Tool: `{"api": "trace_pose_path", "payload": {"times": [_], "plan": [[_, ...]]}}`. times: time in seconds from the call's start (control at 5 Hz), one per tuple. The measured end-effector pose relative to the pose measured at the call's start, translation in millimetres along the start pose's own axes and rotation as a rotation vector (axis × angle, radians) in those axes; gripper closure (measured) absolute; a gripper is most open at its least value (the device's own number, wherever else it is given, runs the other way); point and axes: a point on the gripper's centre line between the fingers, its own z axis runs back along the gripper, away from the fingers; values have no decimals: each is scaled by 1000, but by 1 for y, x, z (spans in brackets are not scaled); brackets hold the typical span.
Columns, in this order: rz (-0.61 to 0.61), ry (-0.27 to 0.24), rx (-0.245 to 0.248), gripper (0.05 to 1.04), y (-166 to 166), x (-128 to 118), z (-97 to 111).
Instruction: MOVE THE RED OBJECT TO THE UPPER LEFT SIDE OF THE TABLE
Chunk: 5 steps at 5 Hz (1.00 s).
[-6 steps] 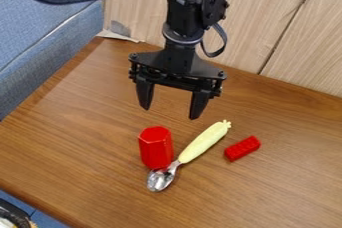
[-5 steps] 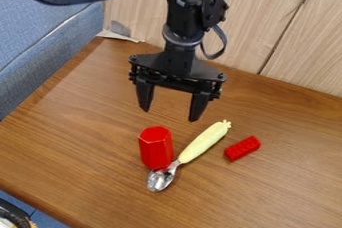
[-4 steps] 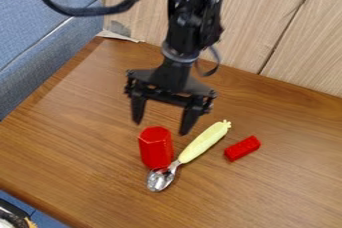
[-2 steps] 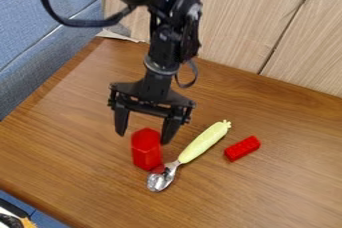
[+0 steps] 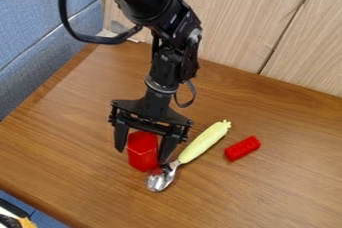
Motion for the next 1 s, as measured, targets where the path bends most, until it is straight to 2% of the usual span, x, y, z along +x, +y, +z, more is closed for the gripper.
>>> {"api": "trace_pose_path", "payload": {"times": [0.2,0.4,0.8,1.0], "plan": [[-5,13,-1,128,-3,0,-6],[-8,-2,13,294,-6,0,-7],[29,8,14,298,2,3,-7],[85,3,2,298,12,16,-1]]}}
